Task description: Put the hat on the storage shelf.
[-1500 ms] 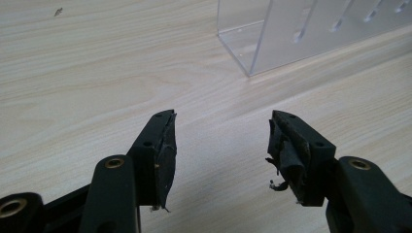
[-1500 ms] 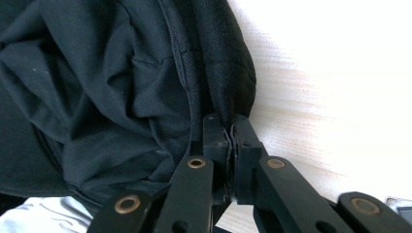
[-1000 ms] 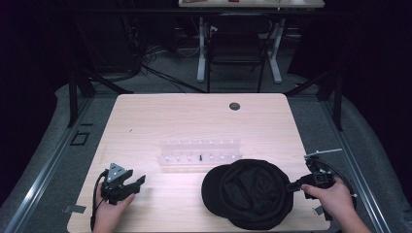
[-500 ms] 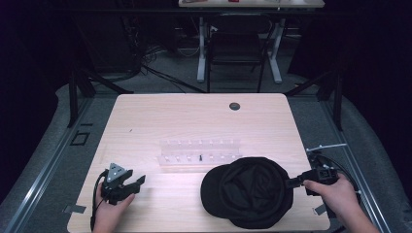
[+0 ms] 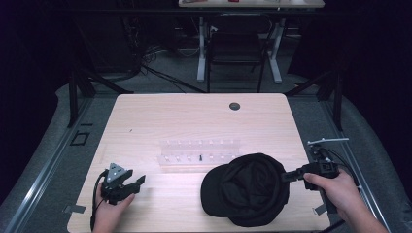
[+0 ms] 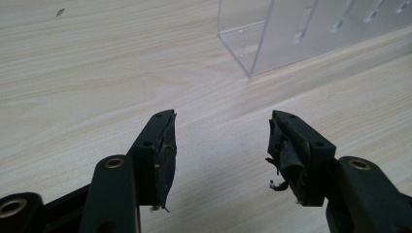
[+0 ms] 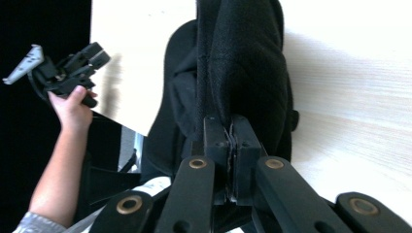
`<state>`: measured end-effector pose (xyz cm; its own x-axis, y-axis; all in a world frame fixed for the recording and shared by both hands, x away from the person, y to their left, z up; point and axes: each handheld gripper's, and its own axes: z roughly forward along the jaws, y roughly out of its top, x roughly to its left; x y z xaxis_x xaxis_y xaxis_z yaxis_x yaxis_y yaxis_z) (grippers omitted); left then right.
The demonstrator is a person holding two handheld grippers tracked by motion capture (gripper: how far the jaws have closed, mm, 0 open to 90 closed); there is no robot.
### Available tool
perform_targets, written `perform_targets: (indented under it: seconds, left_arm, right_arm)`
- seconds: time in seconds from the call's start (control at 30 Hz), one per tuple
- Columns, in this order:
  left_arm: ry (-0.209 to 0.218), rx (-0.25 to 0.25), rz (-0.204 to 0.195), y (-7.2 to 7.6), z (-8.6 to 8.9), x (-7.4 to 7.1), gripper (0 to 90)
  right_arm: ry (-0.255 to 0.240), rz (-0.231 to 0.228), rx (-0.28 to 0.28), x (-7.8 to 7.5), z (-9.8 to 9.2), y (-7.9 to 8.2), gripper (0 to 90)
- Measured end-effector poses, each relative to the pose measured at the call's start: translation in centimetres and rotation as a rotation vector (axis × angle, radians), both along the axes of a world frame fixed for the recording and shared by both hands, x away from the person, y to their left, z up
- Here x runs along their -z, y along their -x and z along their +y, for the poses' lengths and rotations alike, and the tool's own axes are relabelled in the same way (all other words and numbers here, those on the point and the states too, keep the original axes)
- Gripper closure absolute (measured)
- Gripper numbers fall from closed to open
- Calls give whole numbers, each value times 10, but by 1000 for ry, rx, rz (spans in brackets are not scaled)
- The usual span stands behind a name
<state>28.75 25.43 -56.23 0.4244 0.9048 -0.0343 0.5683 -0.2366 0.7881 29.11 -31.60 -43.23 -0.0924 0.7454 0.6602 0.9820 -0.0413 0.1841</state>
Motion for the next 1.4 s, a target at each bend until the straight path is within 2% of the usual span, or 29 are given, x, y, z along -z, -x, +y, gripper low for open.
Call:
perform_targets:
  seconds: [0.07, 0.1, 0.13, 0.17, 0.23, 0.33, 0.43, 0.5, 0.53, 0.6, 0.9, 1.13, 1.4]
  left_arm:
    - [0, 0, 1, 0, 0, 0, 436]
    - [0, 0, 1, 0, 0, 0, 436]
    - [0, 1, 1, 0, 0, 0, 436]
    - [2, -1, 1, 0, 0, 0, 436]
    - [1, 0, 0, 0, 0, 0, 436]
    - [2, -1, 2, 0, 0, 0, 436]
    - [1, -1, 1, 0, 0, 0, 435]
    - [3, -1, 1, 0, 0, 0, 435]
    - [3, -1, 1, 0, 0, 0, 435]
    - [3, -2, 1, 0, 0, 0, 436]
    - [1, -1, 1, 0, 0, 1, 436]
    - [2, -3, 1, 0, 0, 1, 436]
    - [0, -2, 0, 0, 0, 1, 436]
  right_arm:
    - [-15, 2, -11, -4, 1, -1, 883]
    - [-26, -5, 9, -4, 3, 0, 883]
    - [-41, -7, -16, -9, 3, -2, 883]
    - [-41, -7, -16, -9, 3, -2, 883]
    - [-80, -16, -6, -14, 6, -2, 883]
    - [-93, -22, -14, -16, 7, -2, 883]
    - [-126, -29, -1, -20, 10, -2, 883]
    - [-134, -33, -17, -23, 11, -3, 884]
    - [-142, -34, -5, -25, 13, -3, 884]
    - [-139, -43, -19, -29, 14, -4, 884]
    - [-164, -84, -6, -48, 15, -3, 885]
    - [-170, -136, 23, -69, 10, -1, 885]
    - [-174, -166, 63, -78, 1, -3, 885]
